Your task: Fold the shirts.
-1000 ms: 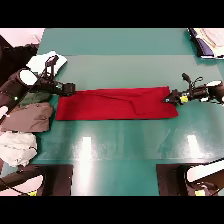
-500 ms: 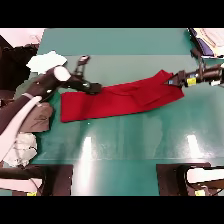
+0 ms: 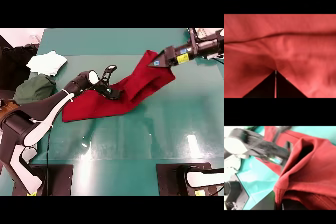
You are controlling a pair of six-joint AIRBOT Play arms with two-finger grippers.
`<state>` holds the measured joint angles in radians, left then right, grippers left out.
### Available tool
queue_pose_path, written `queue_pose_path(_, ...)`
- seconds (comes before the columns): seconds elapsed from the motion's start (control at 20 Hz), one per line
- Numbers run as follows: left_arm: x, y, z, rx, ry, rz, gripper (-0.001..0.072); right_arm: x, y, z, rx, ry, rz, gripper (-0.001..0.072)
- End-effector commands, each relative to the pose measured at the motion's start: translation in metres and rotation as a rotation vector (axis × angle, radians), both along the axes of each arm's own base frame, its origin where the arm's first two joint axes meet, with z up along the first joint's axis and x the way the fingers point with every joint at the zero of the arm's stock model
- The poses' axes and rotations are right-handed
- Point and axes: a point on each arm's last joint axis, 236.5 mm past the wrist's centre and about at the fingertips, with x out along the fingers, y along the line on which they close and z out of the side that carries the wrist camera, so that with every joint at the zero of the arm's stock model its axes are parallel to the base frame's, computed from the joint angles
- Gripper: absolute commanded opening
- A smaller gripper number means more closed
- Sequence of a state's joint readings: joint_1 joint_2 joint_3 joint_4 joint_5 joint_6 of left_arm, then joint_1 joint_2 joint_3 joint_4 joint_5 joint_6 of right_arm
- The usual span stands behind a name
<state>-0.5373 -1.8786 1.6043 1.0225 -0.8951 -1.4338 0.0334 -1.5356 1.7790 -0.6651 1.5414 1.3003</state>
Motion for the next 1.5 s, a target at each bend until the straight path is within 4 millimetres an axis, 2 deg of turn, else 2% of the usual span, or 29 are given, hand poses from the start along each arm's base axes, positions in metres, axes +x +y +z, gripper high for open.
queue_pose_path(0.0,0.001,-0.002,-0.008,0.016,0.000,-0.012,0.0022,-0.002,0.029,0.009,-0.094,-0.077,0.032,0.0015)
queue_pose_path(0.1,0.001,0.002,-0.008,0.024,0.005,-0.012,0.0022,-0.004,0.045,0.007,-0.117,-0.091,0.068,0.0015)
queue_pose_path(0.2,0.001,0.015,-0.007,0.036,0.036,-0.011,0.0022,-0.005,0.065,0.006,-0.113,-0.094,0.113,0.0015)
queue_pose_path(0.3,0.004,0.039,-0.001,0.065,0.080,-0.018,0.0022,-0.005,0.085,0.002,-0.111,-0.102,0.153,0.0015)
queue_pose_path(0.4,0.014,0.072,0.015,0.103,0.083,-0.008,0.0022,-0.009,0.103,-0.008,-0.111,-0.089,0.192,0.0015)
queue_pose_path(0.55,0.044,0.137,0.070,0.162,-0.048,0.081,0.0022,-0.020,0.129,-0.030,-0.115,-0.052,0.241,0.0015)
queue_pose_path(0.65,0.051,0.181,0.112,0.186,-0.118,0.142,0.0023,-0.027,0.147,-0.044,-0.116,-0.043,0.274,0.0015)
queue_pose_path(0.8,0.042,0.245,0.167,0.253,-0.202,0.192,0.0023,-0.029,0.179,-0.055,-0.103,-0.059,0.308,0.0015)
queue_pose_path(0.95,0.027,0.294,0.202,0.311,-0.242,0.264,0.0023,-0.035,0.214,-0.072,-0.077,-0.074,0.324,0.0015)
queue_pose_path(1.05,0.022,0.312,0.220,0.312,-0.270,0.309,0.0023,-0.042,0.247,-0.077,-0.018,-0.132,0.366,0.0015)
queue_pose_path(1.15,0.019,0.321,0.230,0.311,-0.287,0.333,0.0023,-0.052,0.295,-0.077,0.096,-0.204,0.395,0.0016)
queue_pose_path(1.25,0.018,0.320,0.232,0.304,-0.287,0.337,0.0023,-0.068,0.346,-0.089,0.165,-0.266,0.412,0.0028)
queue_pose_path(1.3,0.018,0.320,0.232,0.304,-0.285,0.337,0.0023,-0.081,0.369,-0.094,0.195,-0.308,0.449,0.0149)
queue_pose_path(1.35,0.017,0.318,0.231,0.299,-0.280,0.336,0.0023,-0.095,0.389,-0.099,0.217,-0.351,0.477,0.0374)
queue_pose_path(1.4,0.015,0.318,0.231,0.300,-0.274,0.334,0.0024,-0.101,0.400,-0.104,0.216,-0.372,0.477,0.0616)
queue_pose_path(1.45,0.013,0.319,0.229,0.307,-0.266,0.331,0.0024,-0.103,0.403,-0.106,0.213,-0.378,0.463,0.0715)
